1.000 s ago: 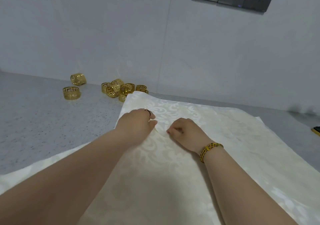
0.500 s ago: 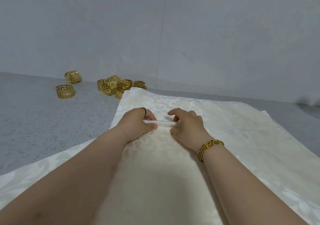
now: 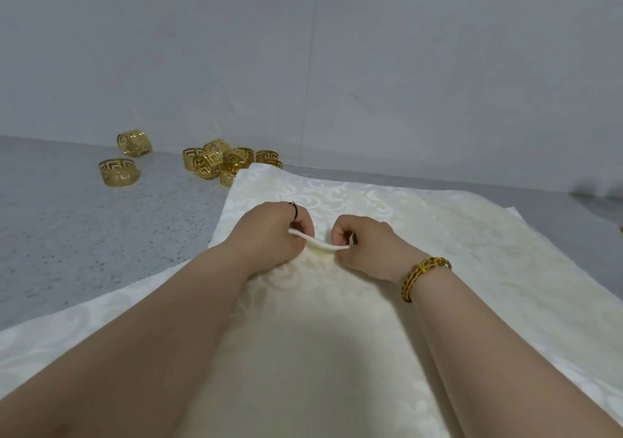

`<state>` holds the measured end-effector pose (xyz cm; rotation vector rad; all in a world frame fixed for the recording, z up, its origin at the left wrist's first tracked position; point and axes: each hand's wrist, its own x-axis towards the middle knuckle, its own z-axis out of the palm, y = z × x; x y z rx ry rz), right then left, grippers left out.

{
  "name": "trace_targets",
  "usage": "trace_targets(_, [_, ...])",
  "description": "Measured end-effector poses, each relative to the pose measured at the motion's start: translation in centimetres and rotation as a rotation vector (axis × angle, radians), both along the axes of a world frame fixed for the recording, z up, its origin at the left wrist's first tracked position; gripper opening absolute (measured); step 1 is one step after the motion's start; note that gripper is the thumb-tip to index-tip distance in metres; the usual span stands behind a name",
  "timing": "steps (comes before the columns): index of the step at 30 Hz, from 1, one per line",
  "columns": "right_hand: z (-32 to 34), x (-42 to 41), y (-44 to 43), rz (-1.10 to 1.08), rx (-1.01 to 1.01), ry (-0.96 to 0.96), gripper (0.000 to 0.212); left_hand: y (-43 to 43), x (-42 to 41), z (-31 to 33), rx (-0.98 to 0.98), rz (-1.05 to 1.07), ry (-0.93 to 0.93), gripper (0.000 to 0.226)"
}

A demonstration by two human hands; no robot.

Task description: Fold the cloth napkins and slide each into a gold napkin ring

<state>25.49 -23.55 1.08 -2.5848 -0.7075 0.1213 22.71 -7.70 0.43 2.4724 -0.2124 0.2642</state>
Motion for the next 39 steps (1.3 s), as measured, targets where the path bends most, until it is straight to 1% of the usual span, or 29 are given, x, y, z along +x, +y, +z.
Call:
trace_targets(2, [0.2, -0.2, 0.0, 0.007, -0.02, 0.034, 0.033, 0.0, -0.2, 0.2, 0.05, -0.012, 0.042, 0.033])
trace_targets(4, [0.6, -0.4, -0.1, 0.017, -0.032, 0.069, 0.032, 0.3, -0.2, 0.4, 0.057, -0.031, 0.086, 0.032])
trace_targets(7, [1.1, -0.9, -0.1, 0.063, -0.108, 0.123, 0.027, 0.7, -0.2, 0.7, 0.091, -0.065, 0.188, 0.031])
trace_targets(8, [1.2, -1.1, 0.0, 0.077, -0.137, 0.135, 0.021, 0.9, -0.2, 0.8, 0.109, -0.083, 0.233, 0.028])
trace_targets(10, [1.3, -1.1, 0.0, 0.077, -0.158, 0.155, 0.013, 1.1, -0.2, 1.2, 0.109, -0.114, 0.335, 0.011])
trace_targets(11, [1.3, -1.0, 0.0, 0.068, -0.138, 0.166, 0.017, 1.2, -0.2, 1.4, 0.092, -0.118, 0.372, 0.007])
trace_targets(13, [1.0, -0.7, -0.1, 0.046, -0.077, 0.17, 0.032, 1.2, -0.1, 1.6, 0.063, -0.098, 0.398, 0.021])
trace_targets(14, [0.9, -0.5, -0.1, 0.035, -0.064, 0.154, 0.036, 1.2, 0.1, 1.5, 0.062, -0.083, 0.376, 0.023])
trace_targets(15, [0.8, -0.4, -0.1, 0.029, -0.065, 0.136, 0.036, 1.0, 0.1, 1.4, 0.079, -0.079, 0.346, 0.022])
trace_targets(18, [0.6, -0.4, -0.3, 0.034, -0.047, 0.138, 0.02, 0.6, 0.3, 0.9, 0.12, -0.089, 0.284, 0.011])
trace_targets(19, [0.7, -0.4, -0.3, 0.034, -0.044, 0.148, 0.014, 0.6, 0.4, 0.8, 0.119, -0.094, 0.28, 0.017])
trace_targets(20, [0.7, -0.4, -0.3, 0.028, -0.054, 0.149, 0.02, 0.7, 0.5, 0.7, 0.124, -0.1, 0.288, 0.029])
trace_targets(21, [0.8, -0.4, -0.2, 0.023, -0.075, 0.142, 0.031, 0.7, 0.5, 0.8, 0.138, -0.101, 0.296, 0.037])
trace_targets(22, [0.8, -0.4, -0.1, 0.014, -0.098, 0.129, 0.038, 0.7, 0.6, 0.9, 0.155, -0.102, 0.288, 0.039])
trace_targets(24, [0.9, -0.5, -0.1, 0.011, -0.135, 0.103, 0.04, 0.7, 0.7, 0.9, 0.181, -0.101, 0.285, 0.034])
trace_targets(26, [1.1, -0.5, -0.2, 0.002, -0.143, 0.114, 0.037, 0.5, 0.7, 1.0, 0.196, -0.09, 0.296, 0.025])
trace_targets(28, [1.2, -0.6, -0.2, 0.006, -0.169, 0.102, 0.029, 0.4, 0.7, 1.1, 0.206, -0.062, 0.308, 0.02])
trace_targets(30, [1.3, -0.8, 0.2, 0.034, -0.238, 0.052, 0.019, 0.2, 0.5, 1.4, 0.283, -0.033, 0.311, 0.02])
trace_targets(31, [1.3, -0.9, 0.4, 0.05, -0.281, 0.022, 0.014, 0.0, 0.4, 1.5, 0.356, -0.021, 0.289, 0.021])
trace_targets(34, [1.5, -1.4, 1.0, 0.082, -0.375, -0.094, 0.011, -0.6, -0.1, 2.2, 0.573, -0.03, 0.121, 0.023])
trace_targets(37, [1.7, -2.1, 1.5, 0.11, -0.448, -0.231, 0.013, -0.6, -1.5, 2.6, 0.608, -0.04, 0.018, 0.014])
trace_targets(39, [2.0, -2.8, 1.1, 0.104, -0.451, -0.278, 0.014, -0.4, -2.5, 2.5, 0.6, -0.041, -0.053, 0.009])
